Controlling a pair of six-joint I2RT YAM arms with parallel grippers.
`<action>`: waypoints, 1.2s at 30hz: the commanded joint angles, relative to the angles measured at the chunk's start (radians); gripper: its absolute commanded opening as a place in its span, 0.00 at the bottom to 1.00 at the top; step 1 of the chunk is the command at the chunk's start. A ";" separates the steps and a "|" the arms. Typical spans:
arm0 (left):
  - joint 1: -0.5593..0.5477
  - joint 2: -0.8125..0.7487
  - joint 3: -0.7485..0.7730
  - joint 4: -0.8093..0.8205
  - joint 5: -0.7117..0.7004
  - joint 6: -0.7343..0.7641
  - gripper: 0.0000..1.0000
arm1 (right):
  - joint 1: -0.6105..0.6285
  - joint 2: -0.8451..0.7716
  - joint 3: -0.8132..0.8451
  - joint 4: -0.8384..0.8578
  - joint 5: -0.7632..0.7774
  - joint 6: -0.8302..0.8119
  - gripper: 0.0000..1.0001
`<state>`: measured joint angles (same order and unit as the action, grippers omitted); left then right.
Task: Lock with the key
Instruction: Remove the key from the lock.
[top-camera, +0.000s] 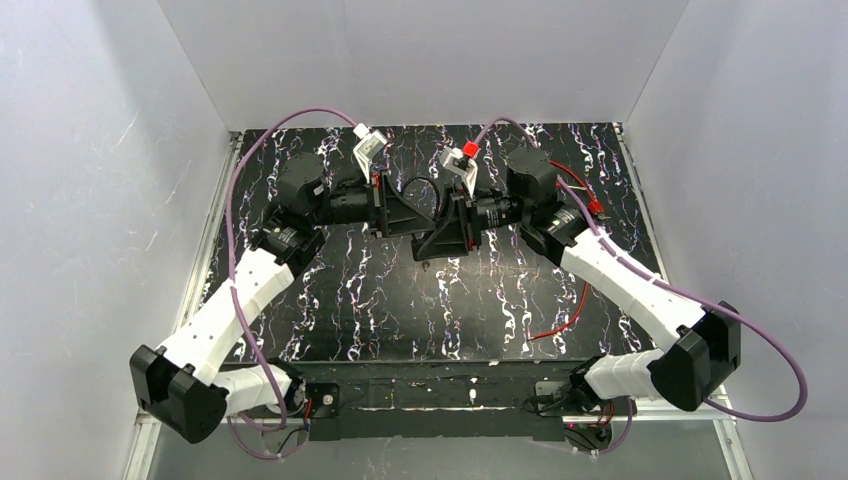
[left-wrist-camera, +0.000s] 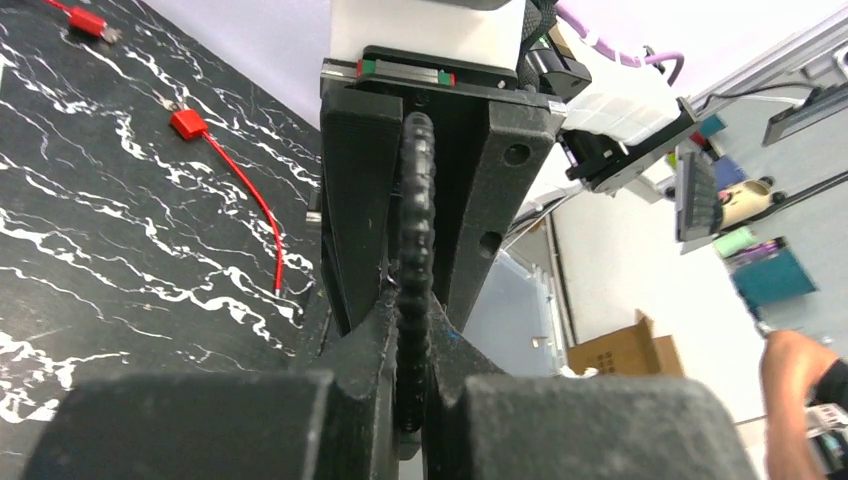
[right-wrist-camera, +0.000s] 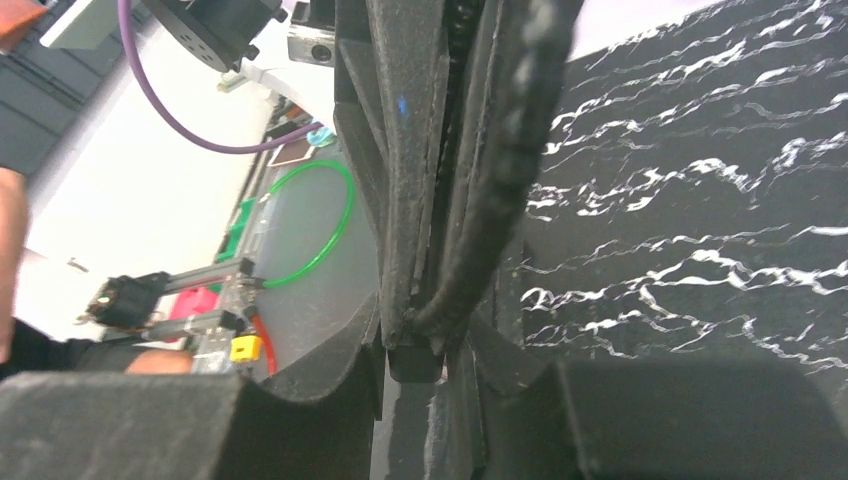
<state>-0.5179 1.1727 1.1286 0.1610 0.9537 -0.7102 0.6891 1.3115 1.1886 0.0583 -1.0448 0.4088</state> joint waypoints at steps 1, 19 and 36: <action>0.046 0.055 0.027 0.010 0.058 -0.059 0.00 | -0.070 0.077 0.085 0.043 -0.111 0.097 0.40; 0.132 0.118 0.023 0.249 0.019 -0.257 0.00 | -0.199 0.125 -0.167 0.791 -0.059 0.500 0.92; 0.138 0.209 0.084 0.250 0.096 -0.256 0.00 | -0.117 0.106 -0.171 0.795 0.053 0.554 0.81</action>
<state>-0.3752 1.3854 1.1529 0.3702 1.0362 -0.9587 0.5594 1.4055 0.9997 0.7871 -1.0316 0.9393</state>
